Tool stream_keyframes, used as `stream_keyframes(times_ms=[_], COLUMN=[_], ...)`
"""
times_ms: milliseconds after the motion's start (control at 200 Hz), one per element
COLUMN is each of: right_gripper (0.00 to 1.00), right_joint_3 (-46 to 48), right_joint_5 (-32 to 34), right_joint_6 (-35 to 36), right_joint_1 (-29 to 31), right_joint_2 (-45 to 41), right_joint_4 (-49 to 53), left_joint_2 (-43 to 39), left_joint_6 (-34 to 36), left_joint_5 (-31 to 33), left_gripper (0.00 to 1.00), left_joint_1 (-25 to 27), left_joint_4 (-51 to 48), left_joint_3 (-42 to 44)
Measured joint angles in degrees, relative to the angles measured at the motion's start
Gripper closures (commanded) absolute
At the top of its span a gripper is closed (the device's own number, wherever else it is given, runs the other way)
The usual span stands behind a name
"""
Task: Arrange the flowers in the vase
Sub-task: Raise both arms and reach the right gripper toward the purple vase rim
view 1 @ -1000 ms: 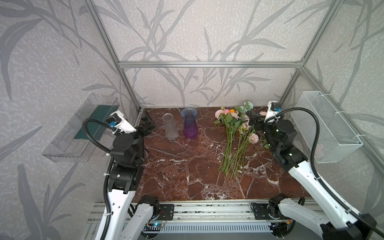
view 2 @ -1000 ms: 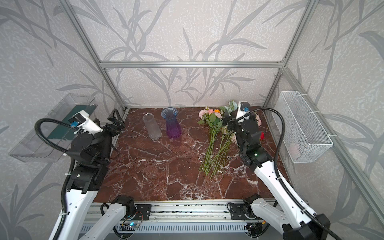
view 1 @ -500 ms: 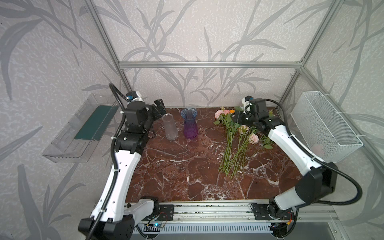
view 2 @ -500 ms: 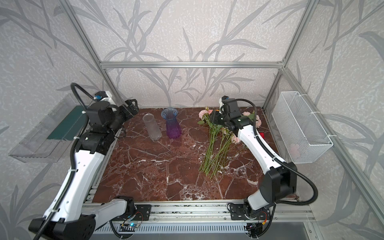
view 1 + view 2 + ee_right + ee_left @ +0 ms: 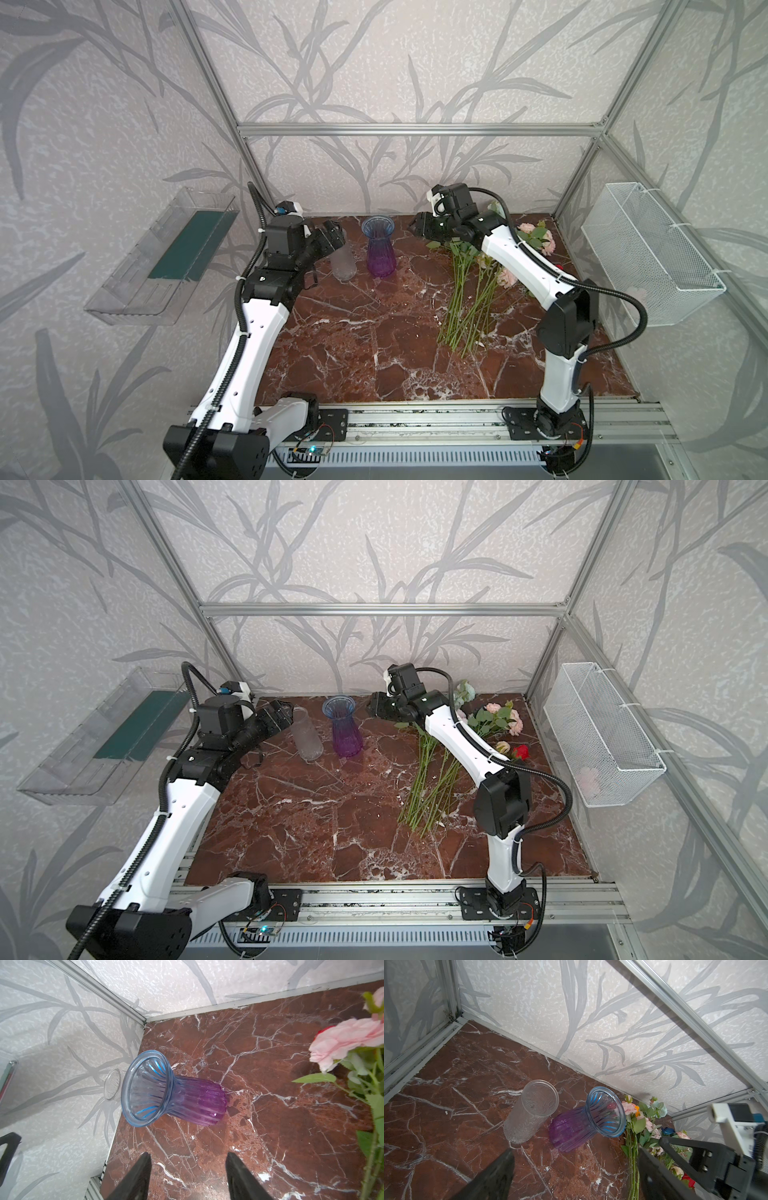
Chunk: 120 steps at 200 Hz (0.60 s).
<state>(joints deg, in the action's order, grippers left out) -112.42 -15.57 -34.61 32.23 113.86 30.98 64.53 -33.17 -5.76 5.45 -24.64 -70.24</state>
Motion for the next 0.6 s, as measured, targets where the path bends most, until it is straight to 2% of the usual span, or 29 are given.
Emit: stream_keyframes(times_ms=[600], right_gripper=[0.47], right_joint_3=[-28.24], right_joint_5=[0.66], right_joint_6=[-3.96], right_joint_1=[2.67], right_joint_2=[20.04], right_joint_4=[8.04], left_joint_2=[-0.66], left_joint_6=[-1.09], left_joint_5=[-0.83], left_gripper=[0.08], left_joint_1=[-0.39], left_joint_4=[2.89], left_joint_3=[1.88])
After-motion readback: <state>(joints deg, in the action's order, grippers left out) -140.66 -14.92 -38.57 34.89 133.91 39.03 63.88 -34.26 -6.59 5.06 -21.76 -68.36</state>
